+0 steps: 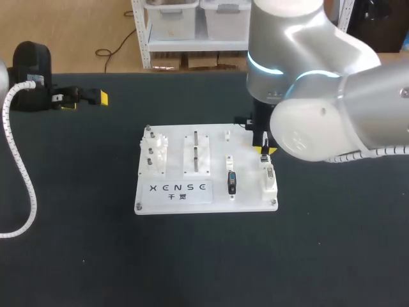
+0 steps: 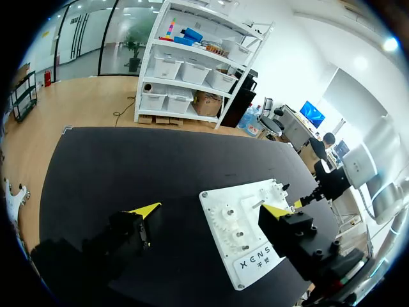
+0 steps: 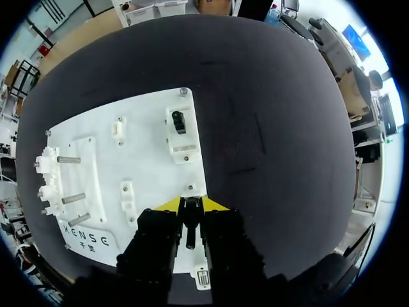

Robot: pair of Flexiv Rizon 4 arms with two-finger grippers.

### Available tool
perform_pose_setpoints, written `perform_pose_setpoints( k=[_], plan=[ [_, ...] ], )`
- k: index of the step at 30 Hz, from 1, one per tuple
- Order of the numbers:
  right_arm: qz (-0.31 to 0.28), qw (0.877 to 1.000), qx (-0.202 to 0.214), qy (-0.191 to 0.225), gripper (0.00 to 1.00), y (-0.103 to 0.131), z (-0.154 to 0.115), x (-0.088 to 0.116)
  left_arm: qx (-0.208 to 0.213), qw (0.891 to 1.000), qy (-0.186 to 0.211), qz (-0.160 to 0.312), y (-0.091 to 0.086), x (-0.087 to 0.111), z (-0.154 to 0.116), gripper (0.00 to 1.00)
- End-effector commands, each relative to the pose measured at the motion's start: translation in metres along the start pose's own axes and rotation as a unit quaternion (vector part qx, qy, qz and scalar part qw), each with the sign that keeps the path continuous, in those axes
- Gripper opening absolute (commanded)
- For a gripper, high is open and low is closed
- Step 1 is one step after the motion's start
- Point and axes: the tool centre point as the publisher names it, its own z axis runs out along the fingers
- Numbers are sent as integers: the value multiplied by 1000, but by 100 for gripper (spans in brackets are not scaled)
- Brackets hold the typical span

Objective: Insert the USB connector, Ethernet cable, and multi-pin plug into their matching sockets one by one.

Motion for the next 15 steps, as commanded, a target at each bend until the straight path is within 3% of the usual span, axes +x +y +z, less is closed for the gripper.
perform_pose_setpoints(
  k=[1,15],
  plan=[
    [1,1000,1,1,0,1,2,-2,0,1000,0,0,0,0,0,100],
    [-4,1000,6,5,0,0,5,0,0,1000,0,0,0,0,0,100]
  ],
)
